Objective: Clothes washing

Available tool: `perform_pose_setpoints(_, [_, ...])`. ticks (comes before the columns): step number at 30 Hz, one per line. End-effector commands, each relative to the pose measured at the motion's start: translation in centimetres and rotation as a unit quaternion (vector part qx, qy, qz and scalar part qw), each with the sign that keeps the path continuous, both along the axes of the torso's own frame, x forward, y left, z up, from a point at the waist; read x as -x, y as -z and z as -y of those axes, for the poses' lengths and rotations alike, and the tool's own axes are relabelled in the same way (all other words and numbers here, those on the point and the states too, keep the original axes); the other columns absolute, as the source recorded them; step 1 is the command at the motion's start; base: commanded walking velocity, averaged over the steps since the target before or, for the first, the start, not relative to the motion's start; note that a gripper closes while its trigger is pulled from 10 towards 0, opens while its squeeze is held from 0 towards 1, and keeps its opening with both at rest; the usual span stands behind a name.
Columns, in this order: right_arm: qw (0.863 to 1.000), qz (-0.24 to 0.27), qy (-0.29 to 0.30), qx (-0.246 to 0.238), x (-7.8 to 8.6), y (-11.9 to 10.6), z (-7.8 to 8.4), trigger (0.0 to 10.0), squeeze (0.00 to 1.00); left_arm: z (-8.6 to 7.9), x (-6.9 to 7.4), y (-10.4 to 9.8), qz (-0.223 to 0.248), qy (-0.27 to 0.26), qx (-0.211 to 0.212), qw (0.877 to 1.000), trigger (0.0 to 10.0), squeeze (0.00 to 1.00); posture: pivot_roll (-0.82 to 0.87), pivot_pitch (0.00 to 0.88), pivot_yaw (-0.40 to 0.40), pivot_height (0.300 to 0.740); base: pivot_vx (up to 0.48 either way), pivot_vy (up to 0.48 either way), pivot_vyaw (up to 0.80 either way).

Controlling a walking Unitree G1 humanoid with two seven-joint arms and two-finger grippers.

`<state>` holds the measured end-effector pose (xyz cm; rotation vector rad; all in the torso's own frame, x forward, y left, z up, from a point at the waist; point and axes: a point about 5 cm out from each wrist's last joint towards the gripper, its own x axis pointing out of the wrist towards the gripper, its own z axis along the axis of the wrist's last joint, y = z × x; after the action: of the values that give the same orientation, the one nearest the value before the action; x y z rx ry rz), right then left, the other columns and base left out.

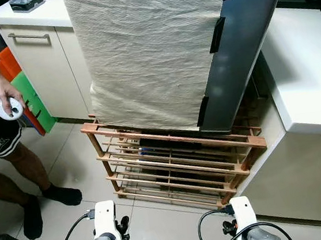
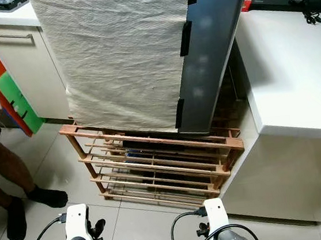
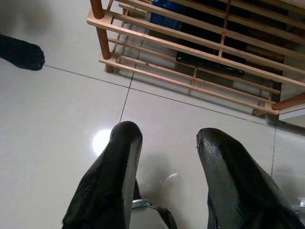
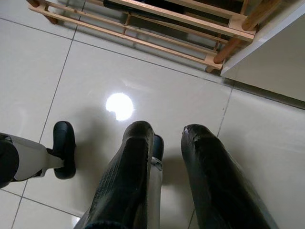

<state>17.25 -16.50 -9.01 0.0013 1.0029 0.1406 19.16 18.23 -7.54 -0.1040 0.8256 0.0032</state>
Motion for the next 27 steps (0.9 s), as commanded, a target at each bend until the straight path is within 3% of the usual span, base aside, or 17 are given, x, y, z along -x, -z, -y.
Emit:
perform_pose_setpoints(1, [0.986,-0.038,0.156,0.038,3.37,1.25,1.87,10.0,0.00,0.99,-2.16,-0.49,-0.073,0.132,-0.096,0.984,10.0,0.00,-0.09,0.000,0.044,0.740,0.000,0.000,0.00])
perform_pose_setpoints(27, [0.989,-0.048,0.134,0.043,3.56,1.34,1.95,10.0,0.00,1.39,-2.06,-0.39,-0.075,0.145,-0.097,0.982,10.0,0.00,-0.10,0.000,0.045,0.740,0.000,0.000,0.00])
